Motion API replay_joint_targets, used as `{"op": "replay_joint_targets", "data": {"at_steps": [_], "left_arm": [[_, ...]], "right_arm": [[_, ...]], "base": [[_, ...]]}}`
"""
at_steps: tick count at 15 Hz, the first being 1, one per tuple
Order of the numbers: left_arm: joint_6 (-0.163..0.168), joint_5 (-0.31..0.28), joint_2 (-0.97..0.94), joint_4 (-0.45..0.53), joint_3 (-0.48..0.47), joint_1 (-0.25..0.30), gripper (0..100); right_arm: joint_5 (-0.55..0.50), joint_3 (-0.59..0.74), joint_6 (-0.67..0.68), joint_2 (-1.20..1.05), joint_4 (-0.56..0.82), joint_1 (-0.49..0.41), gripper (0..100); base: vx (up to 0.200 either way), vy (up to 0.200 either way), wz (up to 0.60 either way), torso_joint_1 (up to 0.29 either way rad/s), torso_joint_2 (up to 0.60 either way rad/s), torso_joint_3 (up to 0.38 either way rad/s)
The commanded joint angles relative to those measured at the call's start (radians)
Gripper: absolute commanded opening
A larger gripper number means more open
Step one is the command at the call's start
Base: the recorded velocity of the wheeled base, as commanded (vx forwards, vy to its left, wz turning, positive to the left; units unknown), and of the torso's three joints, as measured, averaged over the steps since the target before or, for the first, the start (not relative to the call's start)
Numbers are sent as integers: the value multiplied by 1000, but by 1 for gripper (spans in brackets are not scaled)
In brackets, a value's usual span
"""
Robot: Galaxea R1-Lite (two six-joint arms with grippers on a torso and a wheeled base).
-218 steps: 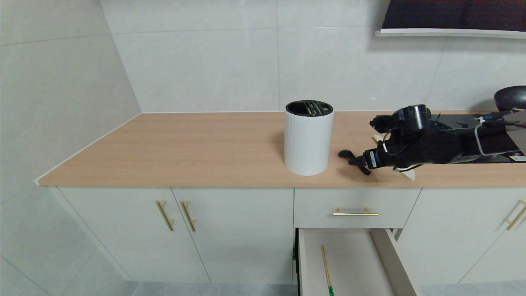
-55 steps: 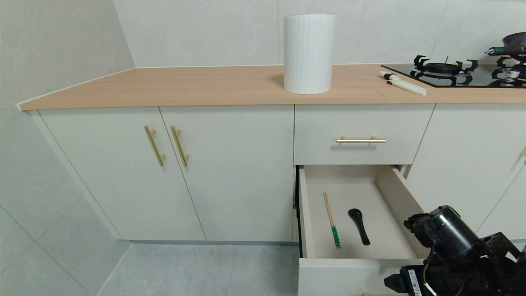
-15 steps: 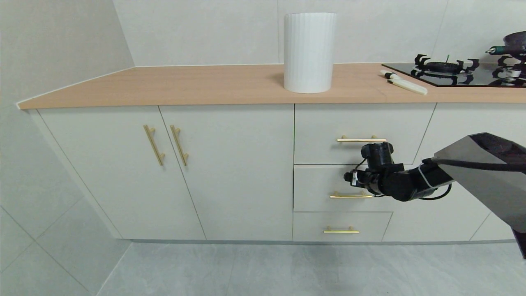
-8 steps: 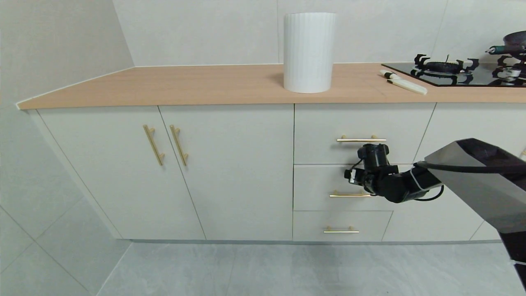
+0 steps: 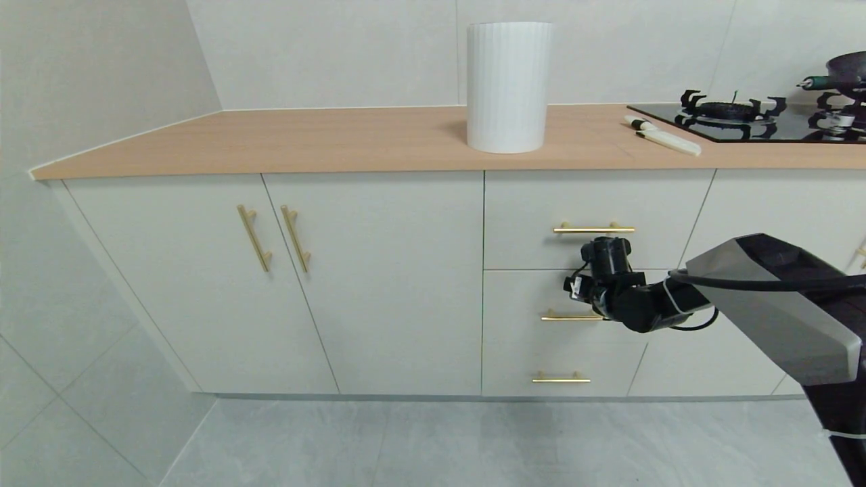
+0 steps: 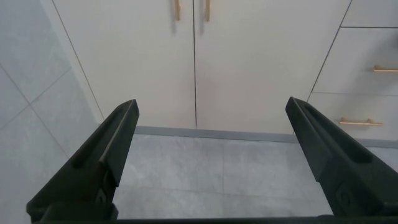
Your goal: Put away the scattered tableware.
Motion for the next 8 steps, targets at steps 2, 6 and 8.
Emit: {"op": "replay_joint_targets", "data": {"at_steps": [2,6,8], "left_arm": [[-1,1,0,-1,0,0,100],[-1,-1,0,0,0,0,100],[-1,1,0,-1,0,0,100]], "right_arm": [[-14,48,9,-60,-9,6,100],[-50,358,27,-502,-9,27,100],[-165,488,13,-731,-7,27,100]], "base": [[0,0,0,0,0,0],[0,0,0,0,0,0],[0,0,0,0,0,0]]}}
